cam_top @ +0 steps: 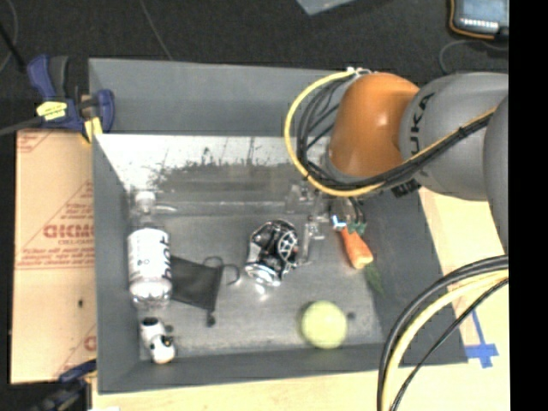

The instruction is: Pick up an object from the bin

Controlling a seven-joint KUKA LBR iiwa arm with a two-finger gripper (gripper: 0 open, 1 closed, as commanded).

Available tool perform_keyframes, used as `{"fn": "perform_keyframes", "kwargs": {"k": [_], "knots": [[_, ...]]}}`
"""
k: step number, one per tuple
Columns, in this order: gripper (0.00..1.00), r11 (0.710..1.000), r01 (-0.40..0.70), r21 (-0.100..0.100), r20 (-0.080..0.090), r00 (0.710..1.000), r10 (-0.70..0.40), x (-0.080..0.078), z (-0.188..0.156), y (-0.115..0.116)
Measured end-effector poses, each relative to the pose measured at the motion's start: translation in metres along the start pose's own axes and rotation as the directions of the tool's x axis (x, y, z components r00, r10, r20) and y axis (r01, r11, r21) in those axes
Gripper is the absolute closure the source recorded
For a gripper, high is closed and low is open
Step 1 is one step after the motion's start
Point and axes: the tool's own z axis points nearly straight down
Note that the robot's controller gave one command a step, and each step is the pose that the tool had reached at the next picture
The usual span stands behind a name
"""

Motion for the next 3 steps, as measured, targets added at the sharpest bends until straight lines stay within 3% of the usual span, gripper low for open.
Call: {"fn": "perform_keyframes", "kwargs": {"k": [1, 2, 3], "knots": [[0.00, 0.997, -0.078, 0.001, -0.006, 0.997, 0.078, 0.004, 0.040, 0.009], [1.00, 0.985, -0.175, -0.001, 0.004, 0.985, 0.175, 0.012, 0.062, 0.033], [1.00, 0.985, -0.174, -0.001, 0.004, 0.985, 0.174, 0.012, 0.062, 0.033]]}}
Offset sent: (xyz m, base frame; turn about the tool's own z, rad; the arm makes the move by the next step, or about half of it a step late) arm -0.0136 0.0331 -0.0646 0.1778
